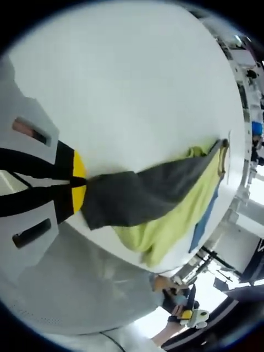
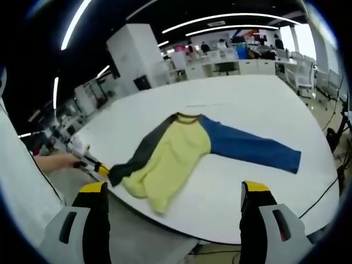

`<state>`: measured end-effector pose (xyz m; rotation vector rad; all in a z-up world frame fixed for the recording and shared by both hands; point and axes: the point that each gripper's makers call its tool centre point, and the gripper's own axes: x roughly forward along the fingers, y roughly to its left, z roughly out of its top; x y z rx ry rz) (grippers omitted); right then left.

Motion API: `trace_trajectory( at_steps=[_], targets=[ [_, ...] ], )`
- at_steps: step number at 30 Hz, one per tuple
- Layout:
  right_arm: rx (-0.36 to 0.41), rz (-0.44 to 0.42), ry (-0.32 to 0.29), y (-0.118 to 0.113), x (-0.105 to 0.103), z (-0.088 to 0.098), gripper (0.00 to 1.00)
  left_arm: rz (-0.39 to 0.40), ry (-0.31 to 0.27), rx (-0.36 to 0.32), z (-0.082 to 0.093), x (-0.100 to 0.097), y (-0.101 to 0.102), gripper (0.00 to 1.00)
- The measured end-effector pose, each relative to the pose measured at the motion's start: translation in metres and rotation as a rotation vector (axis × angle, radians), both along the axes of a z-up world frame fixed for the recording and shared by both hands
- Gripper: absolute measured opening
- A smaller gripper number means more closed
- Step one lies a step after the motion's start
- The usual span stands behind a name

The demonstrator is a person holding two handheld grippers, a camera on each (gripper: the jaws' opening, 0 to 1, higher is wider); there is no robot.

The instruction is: Fold the garment on the visible template until the final outline fits inside the template.

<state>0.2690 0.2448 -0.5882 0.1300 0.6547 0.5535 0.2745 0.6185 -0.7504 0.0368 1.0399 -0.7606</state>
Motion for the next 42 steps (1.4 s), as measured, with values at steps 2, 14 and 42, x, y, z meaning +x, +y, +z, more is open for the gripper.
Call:
trace_trajectory(
  at_steps=[2,14,42],
  targets=[
    [0.001,0.003,0.001,0.001,0.000,0.000,1.00,0.006,0.004,-0.002,0.000,-0.001,0.002,0.00],
    [0.002,0.022,0.003,0.010,0.004,0.000,1.00,0.068,-0.006,0.009,0.006,0.004,0.033,0.00],
    [-0.005,0.004,0.027,0.017,-0.011,-0.007,1.00,0.290,0.005,0.092,0.005,0.044,0.120,0.00]
  ],
)
